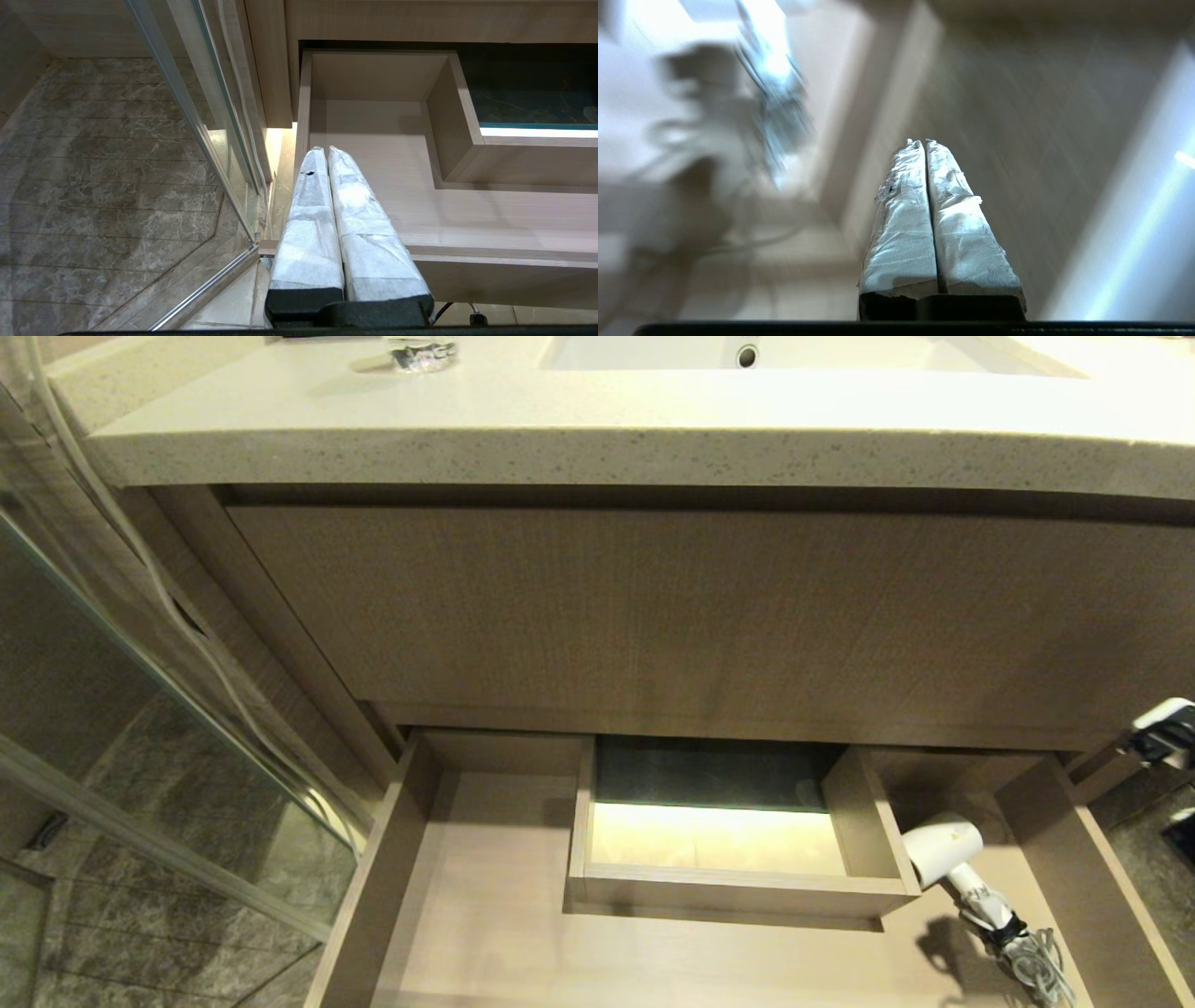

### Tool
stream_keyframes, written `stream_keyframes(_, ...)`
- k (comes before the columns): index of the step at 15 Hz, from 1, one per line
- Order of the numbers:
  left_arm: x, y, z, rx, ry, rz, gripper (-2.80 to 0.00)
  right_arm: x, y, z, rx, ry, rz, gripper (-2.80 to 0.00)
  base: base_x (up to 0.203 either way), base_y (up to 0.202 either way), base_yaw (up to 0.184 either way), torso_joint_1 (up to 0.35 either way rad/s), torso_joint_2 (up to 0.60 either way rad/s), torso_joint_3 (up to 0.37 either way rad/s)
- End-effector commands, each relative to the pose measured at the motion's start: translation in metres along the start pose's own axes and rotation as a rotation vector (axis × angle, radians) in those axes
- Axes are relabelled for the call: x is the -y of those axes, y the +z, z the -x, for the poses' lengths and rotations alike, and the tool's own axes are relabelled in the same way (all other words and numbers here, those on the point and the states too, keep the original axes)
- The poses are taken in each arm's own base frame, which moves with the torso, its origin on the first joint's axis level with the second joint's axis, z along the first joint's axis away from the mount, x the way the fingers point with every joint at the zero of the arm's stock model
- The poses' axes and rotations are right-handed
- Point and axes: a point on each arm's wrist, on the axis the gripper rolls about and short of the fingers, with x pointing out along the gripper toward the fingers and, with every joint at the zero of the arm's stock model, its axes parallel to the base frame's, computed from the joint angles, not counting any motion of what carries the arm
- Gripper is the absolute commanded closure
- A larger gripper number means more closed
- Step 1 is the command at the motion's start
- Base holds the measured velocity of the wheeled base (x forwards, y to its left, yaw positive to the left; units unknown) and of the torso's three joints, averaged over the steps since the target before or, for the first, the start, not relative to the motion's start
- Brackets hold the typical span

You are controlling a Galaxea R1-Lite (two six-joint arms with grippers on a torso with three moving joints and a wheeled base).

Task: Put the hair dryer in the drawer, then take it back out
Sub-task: Put it into the drawer, then close the drawer

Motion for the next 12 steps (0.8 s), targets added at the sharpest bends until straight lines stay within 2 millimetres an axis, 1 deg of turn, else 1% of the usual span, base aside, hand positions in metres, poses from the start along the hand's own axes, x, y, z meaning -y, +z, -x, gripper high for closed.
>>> stream_keyframes(1,0.000,0.000,0.000,0.000,0.000,0.000,0.00,-0.020,-0.054,0.096,-0.040,-0.133,-0.010,0.00,0.000,0.000,0.000,0.000,0.00,0.000)
stream_keyframes(2,0.000,0.000,0.000,0.000,0.000,0.000,0.00,-0.033,-0.071,0.107,-0.117,-0.112,0.000,0.00,0.000,0.000,0.000,0.000,0.00,0.000)
stream_keyframes(3,0.000,0.000,0.000,0.000,0.000,0.000,0.00,-0.046,-0.085,0.115,-0.188,-0.087,0.007,0.00,0.000,0.000,0.000,0.000,0.00,0.000)
stream_keyframes(4,0.000,0.000,0.000,0.000,0.000,0.000,0.00,-0.054,-0.093,0.116,-0.247,-0.058,0.011,0.00,0.000,0.000,0.000,0.000,0.00,0.000)
stream_keyframes(6,0.000,0.000,0.000,0.000,0.000,0.000,0.00,-0.062,-0.100,0.106,-0.379,0.037,0.004,0.00,0.000,0.000,0.000,0.000,0.00,0.000)
stream_keyframes(8,0.000,0.000,0.000,0.000,0.000,0.000,0.00,-0.064,-0.100,0.080,-0.558,0.179,-0.030,0.00,0.000,0.000,0.000,0.000,0.00,0.000)
stream_keyframes(10,0.000,0.000,0.000,0.000,0.000,0.000,0.00,-0.065,-0.098,0.042,-0.761,0.313,-0.073,0.00,0.000,0.000,0.000,0.000,0.00,0.000)
stream_keyframes(12,0.000,0.000,0.000,0.000,0.000,0.000,0.00,-0.065,-0.101,0.012,-0.910,0.344,-0.130,0.00,0.000,0.000,0.000,0.000,0.00,0.000)
